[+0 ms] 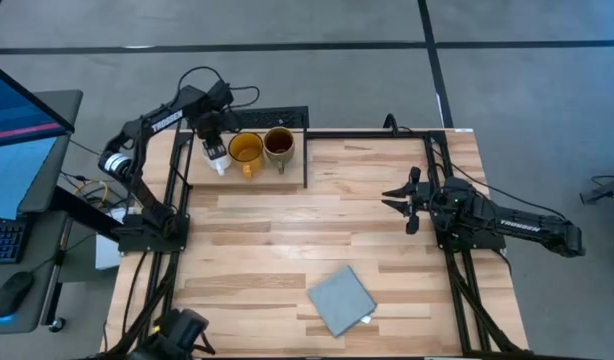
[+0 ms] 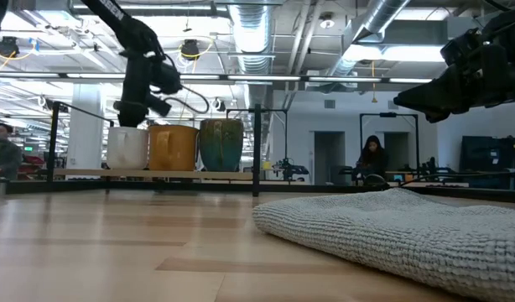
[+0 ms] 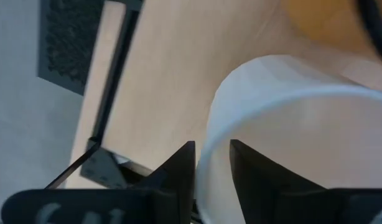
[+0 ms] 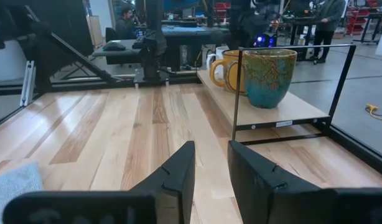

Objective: Stack small to large cups/mugs on shelf
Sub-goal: Put the white mug on the shelf

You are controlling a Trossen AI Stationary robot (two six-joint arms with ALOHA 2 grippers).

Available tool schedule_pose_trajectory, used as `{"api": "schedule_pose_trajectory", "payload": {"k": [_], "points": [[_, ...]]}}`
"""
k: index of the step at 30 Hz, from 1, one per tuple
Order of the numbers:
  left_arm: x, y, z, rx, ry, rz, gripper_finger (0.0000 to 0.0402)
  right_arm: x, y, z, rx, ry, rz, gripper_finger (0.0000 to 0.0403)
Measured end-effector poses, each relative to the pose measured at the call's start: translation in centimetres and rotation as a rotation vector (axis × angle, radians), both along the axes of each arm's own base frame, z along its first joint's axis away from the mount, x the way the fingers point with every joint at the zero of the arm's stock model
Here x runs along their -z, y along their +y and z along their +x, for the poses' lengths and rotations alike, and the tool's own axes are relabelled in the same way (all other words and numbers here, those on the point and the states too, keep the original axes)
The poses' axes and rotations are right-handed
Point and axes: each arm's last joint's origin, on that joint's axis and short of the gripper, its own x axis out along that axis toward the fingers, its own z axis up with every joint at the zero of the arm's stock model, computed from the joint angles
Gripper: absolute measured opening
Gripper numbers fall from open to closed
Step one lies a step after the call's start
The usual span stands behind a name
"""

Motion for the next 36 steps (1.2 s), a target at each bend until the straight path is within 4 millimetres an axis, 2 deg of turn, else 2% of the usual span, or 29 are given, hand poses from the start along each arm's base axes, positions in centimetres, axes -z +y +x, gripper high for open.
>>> {"api": "schedule_pose_trajectory", "payload": {"k": [7,16,19,23,26,32,36], "points": [[-3.2,-1.6,-0.9,-0.013,-0.081,0.092,0.0091,0.0,0.0,0.0,0.0,0.0,0.0,0.0118],[-5.9,-4.2,-2.2,-0.09,-0.147,0.105,0.0091,0.0,0.0,0.0,0.0,0.0,0.0,0.0118],[-6.7,-5.4,-2.3,-0.081,-0.296,0.011,0.0091,0.0,0.0,0.0,0.0,0.0,-0.001,0.0118],[-7.7,-7.0,-1.5,-0.021,-0.523,-0.105,0.0091,0.0,0.0,0.0,-0.001,0.0,-0.007,0.0118],[-8.0,-8.1,-0.5,-0.009,-0.539,-0.127,0.0091,0.0,0.0,0.0,-0.001,0.001,-0.007,0.0118],[-7.7,-10.2,1.7,0.0,-0.407,-0.076,0.0091,0.0,0.0,0.0,-0.001,0.001,0.0,0.0118],[-6.3,-10.9,2.4,-0.024,-0.36,-0.075,0.0091,0.0,0.0,0.0,-0.001,0.001,0.0,0.0118]]}}
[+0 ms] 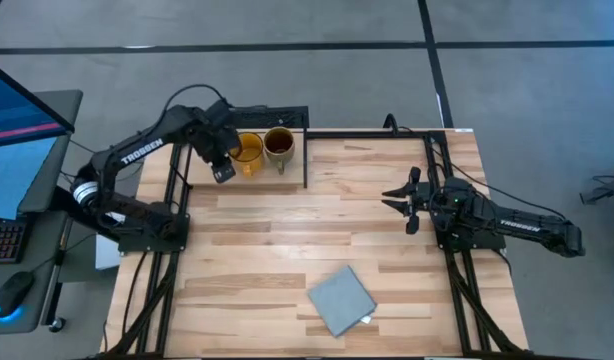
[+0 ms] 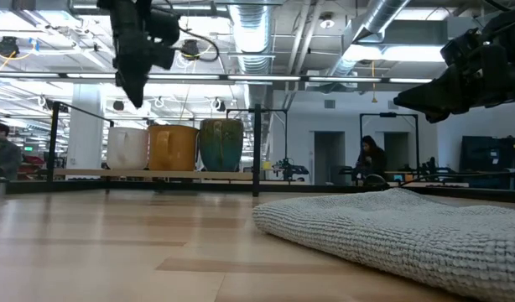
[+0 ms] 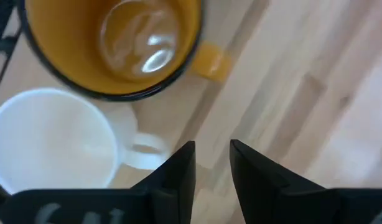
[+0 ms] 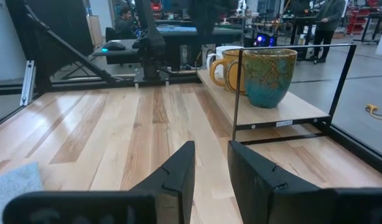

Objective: Stack small to large cups/mugs on shelf
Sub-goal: Put the white mug on the shelf

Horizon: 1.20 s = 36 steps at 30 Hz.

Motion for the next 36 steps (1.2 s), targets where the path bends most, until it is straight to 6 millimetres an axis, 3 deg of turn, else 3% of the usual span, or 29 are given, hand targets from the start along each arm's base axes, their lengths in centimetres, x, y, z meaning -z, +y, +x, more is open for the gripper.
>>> {"api": "schedule_pose_trajectory", "payload": {"k": [4,12,24,36], "points": [[2.0,-0.1,-0.3,-0.021,0.068,0.006,0.0091,0.0,0.0,0.0,0.0,0.0,0.0,0.0118],[2.9,0.3,-0.5,-0.085,0.036,0.079,0.0091,0.0,0.0,0.0,0.0,-0.001,0.0,0.0118],[5.1,-0.2,-1.0,-0.118,0.086,0.029,0.0091,0.0,0.0,0.0,0.0,-0.001,0.001,0.0118],[5.3,-0.1,-1.1,-0.11,0.118,0.059,0.0091,0.0,0.0,0.0,0.0,-0.001,0.001,0.0118]]}}
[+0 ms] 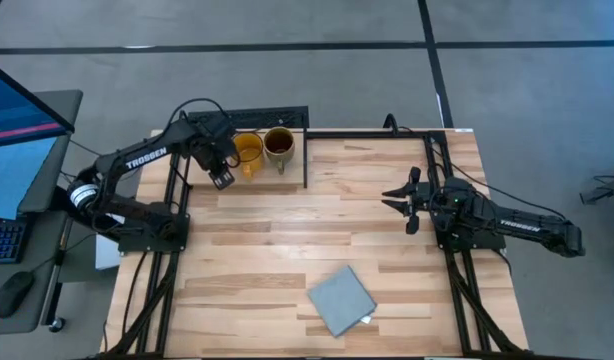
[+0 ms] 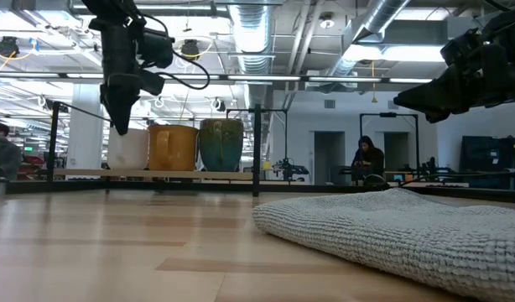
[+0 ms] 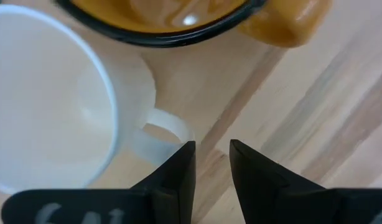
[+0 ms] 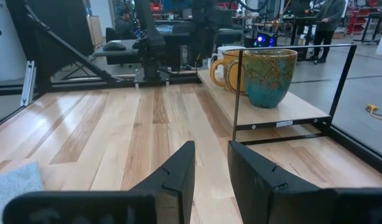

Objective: Stack small to large cups/mugs on shelf
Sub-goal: Put the white mug on the shelf

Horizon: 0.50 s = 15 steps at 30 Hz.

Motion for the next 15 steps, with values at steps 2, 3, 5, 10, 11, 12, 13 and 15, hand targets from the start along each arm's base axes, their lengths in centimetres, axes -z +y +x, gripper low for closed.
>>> {"api": "schedule_pose_trajectory", "payload": {"k": [2,3,5,10,11,12,13,15], "points": [[0.0,0.04,-0.06,-0.005,0.018,0.016,0.0091,0.0,0.0,0.0,0.0,0.0,0.0,0.0118],[0.01,0.02,-0.11,-0.006,0.025,0.017,0.0091,-0.01,0.0,0.0,0.0,-0.001,0.0,0.0118],[0.03,-0.03,-0.19,-0.007,0.036,0.013,0.0091,0.0,0.0,0.0,0.0,0.0,0.001,0.0118],[0.05,-0.19,-0.23,-0.002,0.025,-0.018,0.0091,0.0,0.0,0.0,0.0,0.0,0.001,0.0118],[0.05,-0.21,-0.23,-0.002,0.023,-0.023,0.0091,0.0,0.0,0.0,0.0,0.0,0.0,0.0118],[0.06,-0.25,-0.23,0.0,0.02,-0.031,0.0091,-0.01,0.0,0.0,0.0,0.0,0.0,0.0118],[0.07,-0.32,-0.26,0.004,0.018,-0.043,0.0091,-0.01,0.0,0.0,0.0,0.0,0.001,0.0118],[0.04,-0.58,-0.38,0.017,0.01,-0.082,0.0091,-0.01,0.0,0.0,0.0,-0.001,0.0,0.0118]]}}
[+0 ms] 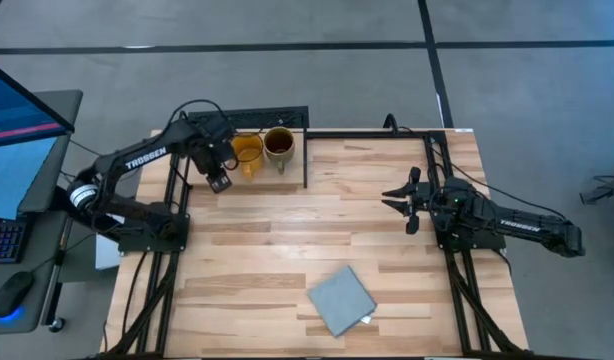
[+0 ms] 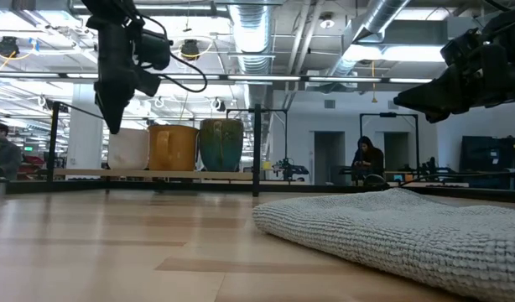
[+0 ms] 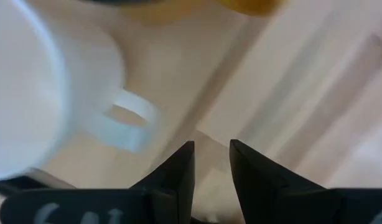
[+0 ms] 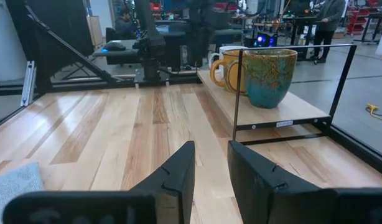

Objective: Stack small to large cups/mugs on shelf
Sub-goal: Put the white mug on the shelf, then return to Home Position

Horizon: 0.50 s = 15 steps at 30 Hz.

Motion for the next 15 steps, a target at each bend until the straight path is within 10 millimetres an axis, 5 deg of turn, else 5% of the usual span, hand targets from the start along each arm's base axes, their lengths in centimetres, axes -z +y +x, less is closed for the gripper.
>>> {"api": "schedule_pose_trajectory", "payload": {"k": [6,15], "points": [[-1.9,-1.7,-0.9,0.064,-0.14,-0.02,0.0091,-0.1,0.0,0.0,0.0,-0.007,-0.003,0.0118],[-8.9,-6.5,-5.0,0.149,-0.598,0.403,0.0091,-0.8,0.0,0.0,0.0,-0.067,-0.023,0.0118]]}}
